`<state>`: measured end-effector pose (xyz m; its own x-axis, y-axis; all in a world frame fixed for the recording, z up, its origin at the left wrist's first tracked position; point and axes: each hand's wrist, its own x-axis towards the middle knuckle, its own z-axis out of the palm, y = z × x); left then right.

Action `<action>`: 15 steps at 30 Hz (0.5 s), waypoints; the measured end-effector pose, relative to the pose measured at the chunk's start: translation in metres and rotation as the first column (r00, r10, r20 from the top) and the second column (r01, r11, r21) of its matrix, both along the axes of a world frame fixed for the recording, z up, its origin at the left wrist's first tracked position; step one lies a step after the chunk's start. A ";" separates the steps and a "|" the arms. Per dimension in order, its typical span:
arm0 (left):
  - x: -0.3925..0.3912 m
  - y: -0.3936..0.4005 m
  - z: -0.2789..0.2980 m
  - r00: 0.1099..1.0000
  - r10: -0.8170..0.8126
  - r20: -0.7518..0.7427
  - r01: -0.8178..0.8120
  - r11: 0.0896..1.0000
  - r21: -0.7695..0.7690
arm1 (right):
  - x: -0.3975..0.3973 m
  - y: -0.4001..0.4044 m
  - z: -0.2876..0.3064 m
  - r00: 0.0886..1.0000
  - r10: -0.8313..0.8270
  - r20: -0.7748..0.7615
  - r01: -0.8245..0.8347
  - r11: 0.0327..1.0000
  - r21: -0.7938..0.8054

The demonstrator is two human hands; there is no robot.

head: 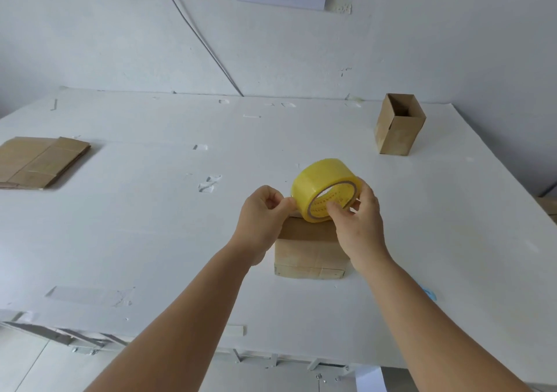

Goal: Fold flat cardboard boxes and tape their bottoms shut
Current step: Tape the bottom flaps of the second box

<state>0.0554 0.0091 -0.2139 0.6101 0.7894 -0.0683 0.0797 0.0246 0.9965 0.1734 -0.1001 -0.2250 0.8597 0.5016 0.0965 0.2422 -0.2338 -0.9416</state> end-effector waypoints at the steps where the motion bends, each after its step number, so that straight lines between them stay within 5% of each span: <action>1: -0.001 0.001 0.001 1.000 0.004 0.018 -0.003 0.999 -0.038 | 0.002 -0.001 0.000 1.000 0.001 0.021 -0.001 1.000 -0.010; 9: 0.000 0.010 0.000 0.998 -0.028 0.059 0.040 0.976 -0.215 | 0.010 -0.003 0.000 0.987 0.160 -0.018 -0.158 0.983 0.096; 15: -0.005 0.023 0.009 0.988 -0.129 -0.084 0.118 0.984 -0.132 | 0.013 -0.008 -0.009 0.988 0.111 0.109 -0.114 0.993 0.024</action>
<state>0.0506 0.0319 -0.2048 0.6889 0.6900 -0.2223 0.1805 0.1337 0.9744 0.1867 -0.1083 -0.2343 0.7819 0.5899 0.2015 0.3652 -0.1716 -0.9150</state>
